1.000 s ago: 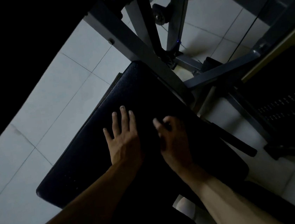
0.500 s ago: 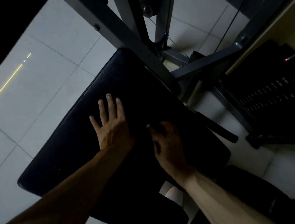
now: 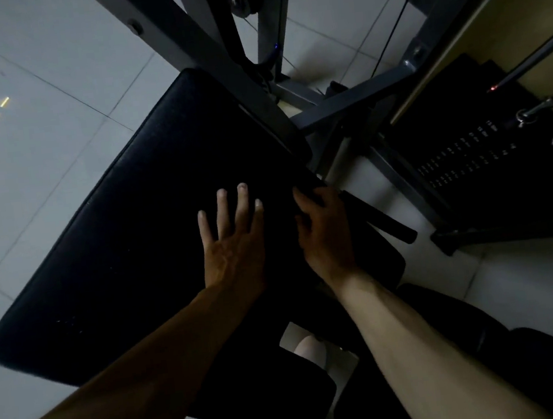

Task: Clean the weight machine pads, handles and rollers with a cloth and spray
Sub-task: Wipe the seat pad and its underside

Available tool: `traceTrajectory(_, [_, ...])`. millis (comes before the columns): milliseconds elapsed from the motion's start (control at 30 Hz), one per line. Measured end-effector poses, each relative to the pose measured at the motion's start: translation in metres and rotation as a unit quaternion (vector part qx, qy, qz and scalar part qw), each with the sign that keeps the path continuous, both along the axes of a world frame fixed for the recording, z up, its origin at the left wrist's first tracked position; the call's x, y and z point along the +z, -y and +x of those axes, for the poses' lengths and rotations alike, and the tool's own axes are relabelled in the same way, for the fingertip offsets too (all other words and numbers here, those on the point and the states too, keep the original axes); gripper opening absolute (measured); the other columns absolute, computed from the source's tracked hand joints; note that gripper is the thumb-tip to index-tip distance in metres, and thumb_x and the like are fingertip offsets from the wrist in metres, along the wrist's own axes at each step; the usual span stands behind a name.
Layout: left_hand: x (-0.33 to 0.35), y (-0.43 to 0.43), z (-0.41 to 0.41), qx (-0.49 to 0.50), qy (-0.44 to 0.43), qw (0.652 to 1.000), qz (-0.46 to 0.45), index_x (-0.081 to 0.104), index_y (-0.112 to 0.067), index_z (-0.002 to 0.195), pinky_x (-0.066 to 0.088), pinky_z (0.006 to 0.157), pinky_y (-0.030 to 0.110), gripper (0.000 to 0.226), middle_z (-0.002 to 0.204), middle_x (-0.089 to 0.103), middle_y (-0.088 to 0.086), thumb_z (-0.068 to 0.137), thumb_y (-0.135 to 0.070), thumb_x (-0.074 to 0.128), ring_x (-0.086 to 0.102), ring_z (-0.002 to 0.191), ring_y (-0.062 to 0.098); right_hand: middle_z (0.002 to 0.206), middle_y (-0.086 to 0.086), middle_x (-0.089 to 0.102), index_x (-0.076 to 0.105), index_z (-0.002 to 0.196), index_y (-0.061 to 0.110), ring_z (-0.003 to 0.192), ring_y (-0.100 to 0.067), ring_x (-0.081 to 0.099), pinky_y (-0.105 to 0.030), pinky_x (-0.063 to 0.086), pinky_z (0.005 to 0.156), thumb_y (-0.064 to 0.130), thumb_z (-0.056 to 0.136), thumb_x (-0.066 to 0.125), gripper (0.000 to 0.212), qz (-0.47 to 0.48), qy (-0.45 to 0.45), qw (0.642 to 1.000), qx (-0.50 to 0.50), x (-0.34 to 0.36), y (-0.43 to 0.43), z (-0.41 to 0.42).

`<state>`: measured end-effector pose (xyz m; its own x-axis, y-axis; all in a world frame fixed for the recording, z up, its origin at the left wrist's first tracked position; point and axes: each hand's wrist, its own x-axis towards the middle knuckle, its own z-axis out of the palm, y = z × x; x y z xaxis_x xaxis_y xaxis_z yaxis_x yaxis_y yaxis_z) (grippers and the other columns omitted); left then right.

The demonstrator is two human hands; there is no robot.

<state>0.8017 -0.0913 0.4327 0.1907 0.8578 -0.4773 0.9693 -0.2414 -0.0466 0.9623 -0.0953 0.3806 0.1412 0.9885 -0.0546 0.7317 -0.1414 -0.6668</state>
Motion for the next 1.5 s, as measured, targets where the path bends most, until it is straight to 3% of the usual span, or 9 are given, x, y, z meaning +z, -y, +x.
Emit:
traceTrajectory(67, [0.002,0.000,0.003,0.006,0.001,1.000,-0.008,-0.013,-0.023,0.161,-0.004,0.122,0.066,0.115,0.161,-0.041,0.008,0.086,-0.070,0.060,-0.037,0.148,0.038,0.136,-0.015,0.050,0.058,0.146,0.024,0.126,-0.033,0.051,-0.042,0.044,0.111,0.015,0.098,0.061,0.048,-0.034,-0.021,0.997,-0.070,-0.014,0.015,0.025])
traceTrajectory(200, [0.002,0.002,0.004,0.016,0.026,0.999,-0.010,-0.014,-0.022,0.161,-0.005,0.121,0.066,0.114,0.161,-0.041,0.008,0.086,-0.074,0.056,-0.039,0.146,0.037,0.135,-0.014,0.058,0.061,0.140,0.009,0.127,-0.026,0.055,0.003,0.035,0.087,0.016,0.105,0.055,0.035,-0.081,-0.177,0.897,-0.397,-0.018,0.052,0.039])
traceTrajectory(267, [0.000,0.004,0.005,0.024,0.024,0.999,0.002,-0.013,-0.023,0.161,-0.006,0.121,0.066,0.115,0.161,-0.041,0.007,0.085,-0.073,0.058,-0.039,0.147,0.036,0.132,-0.014,0.060,0.062,0.138,0.007,0.123,-0.028,0.059,-0.016,0.047,0.091,0.022,0.106,0.054,0.036,-0.126,-0.205,0.847,-0.474,-0.012,0.046,0.028])
traceTrajectory(400, [-0.003,0.006,0.011,0.044,0.022,0.999,0.014,-0.010,-0.023,0.162,-0.006,0.123,0.064,0.113,0.164,-0.036,0.006,0.087,-0.061,0.065,-0.035,0.149,0.035,0.149,-0.017,0.043,0.055,0.148,0.020,0.134,-0.031,0.049,-0.037,0.039,0.116,0.020,0.104,0.056,0.044,-0.096,-0.089,0.972,-0.196,0.004,-0.004,-0.017])
traceTrajectory(567, [-0.001,0.020,0.013,-0.037,0.045,0.998,-0.011,-0.014,-0.030,0.161,-0.008,0.122,0.064,0.107,0.166,-0.030,0.006,0.090,-0.065,0.059,-0.034,0.149,0.037,0.136,-0.015,0.054,0.061,0.142,0.021,0.124,-0.026,0.053,-0.032,0.043,0.106,0.020,0.101,0.059,0.042,-0.041,-0.073,0.982,-0.167,-0.012,0.040,0.007])
traceTrajectory(733, [-0.011,0.029,0.020,-0.127,-0.002,0.991,-0.044,-0.009,-0.032,0.161,-0.010,0.115,0.075,0.107,0.166,-0.029,0.007,0.088,-0.054,0.067,-0.035,0.147,0.044,0.117,-0.011,0.064,0.058,0.129,0.012,0.104,-0.028,0.064,-0.032,0.052,0.075,0.023,0.102,0.057,0.029,-0.066,-0.438,0.684,-0.580,-0.004,0.105,0.030])
traceTrajectory(1033, [-0.018,0.032,0.021,-0.121,-0.020,0.992,-0.017,-0.006,-0.036,0.161,-0.008,0.115,0.075,0.109,0.165,-0.032,0.006,0.084,-0.060,0.068,-0.037,0.146,0.044,0.108,-0.005,0.065,0.063,0.110,0.019,0.097,-0.020,0.063,-0.030,0.045,0.069,0.039,0.097,0.058,0.024,-0.120,-0.291,0.782,-0.538,-0.005,0.066,0.083])
traceTrajectory(1267, [-0.016,0.033,0.022,-0.119,-0.019,0.992,-0.019,-0.008,-0.033,0.161,0.000,0.116,0.075,0.115,0.165,-0.031,0.008,0.082,-0.059,0.072,-0.034,0.147,0.045,0.122,-0.008,0.068,0.062,0.123,0.028,0.107,-0.028,0.068,-0.044,0.057,0.090,0.021,0.098,0.057,0.026,-0.119,-0.461,0.717,-0.509,0.007,0.142,0.034])
traceTrajectory(1500, [-0.019,0.036,0.020,-0.130,-0.005,0.991,-0.006,-0.004,-0.031,0.162,-0.003,0.116,0.075,0.105,0.166,-0.029,0.008,0.088,-0.057,0.065,-0.034,0.148,0.044,0.107,-0.009,0.063,0.061,0.106,0.017,0.095,-0.031,0.064,-0.035,0.049,0.072,0.025,0.093,0.063,0.015,-0.064,-0.358,0.739,-0.568,-0.013,0.095,0.047])
